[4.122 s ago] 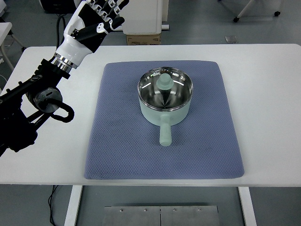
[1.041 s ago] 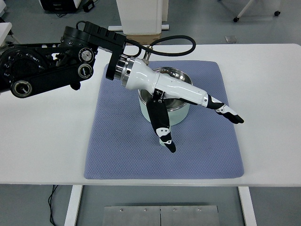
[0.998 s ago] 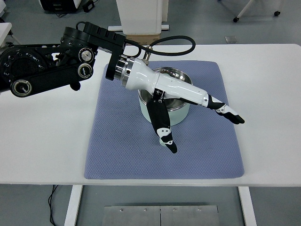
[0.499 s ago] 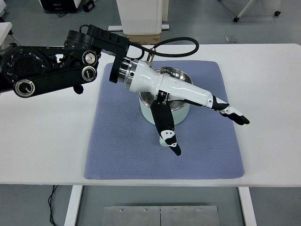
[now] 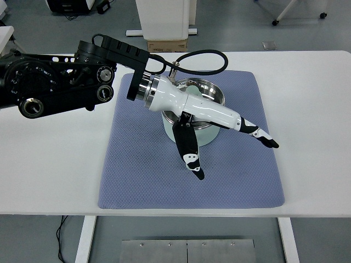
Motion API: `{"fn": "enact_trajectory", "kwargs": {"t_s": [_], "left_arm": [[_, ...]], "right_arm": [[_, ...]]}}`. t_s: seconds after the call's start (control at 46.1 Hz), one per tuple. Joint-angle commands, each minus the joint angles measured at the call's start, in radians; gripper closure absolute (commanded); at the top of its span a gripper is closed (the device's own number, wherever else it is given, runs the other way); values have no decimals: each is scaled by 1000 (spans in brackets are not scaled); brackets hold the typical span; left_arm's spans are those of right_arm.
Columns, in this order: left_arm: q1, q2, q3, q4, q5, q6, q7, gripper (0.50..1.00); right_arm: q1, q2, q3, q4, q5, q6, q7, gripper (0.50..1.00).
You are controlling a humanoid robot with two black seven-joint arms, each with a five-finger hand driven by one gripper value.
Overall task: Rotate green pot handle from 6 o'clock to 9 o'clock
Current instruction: 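Push the handle with the left hand, turning the pot clockwise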
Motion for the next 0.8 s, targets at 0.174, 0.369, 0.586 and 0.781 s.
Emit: {"fn": "enact_trajectory", "kwargs": {"t_s": [0.174, 0.369, 0.586, 0.781], "left_arm": [[37, -44, 3, 3, 231, -3, 0, 500], [32, -64, 39, 4, 278, -32, -2, 500], [-1, -78, 94, 8, 269, -65, -9, 500], [-11, -78, 99, 9, 266, -66, -8, 500]], "right_arm": [[0, 0, 0, 0, 0, 0, 0, 500], [0, 0, 0, 0, 0, 0, 0, 500], [0, 0, 0, 0, 0, 0, 0, 500], [0, 0, 0, 0, 0, 0, 0, 500]]}}
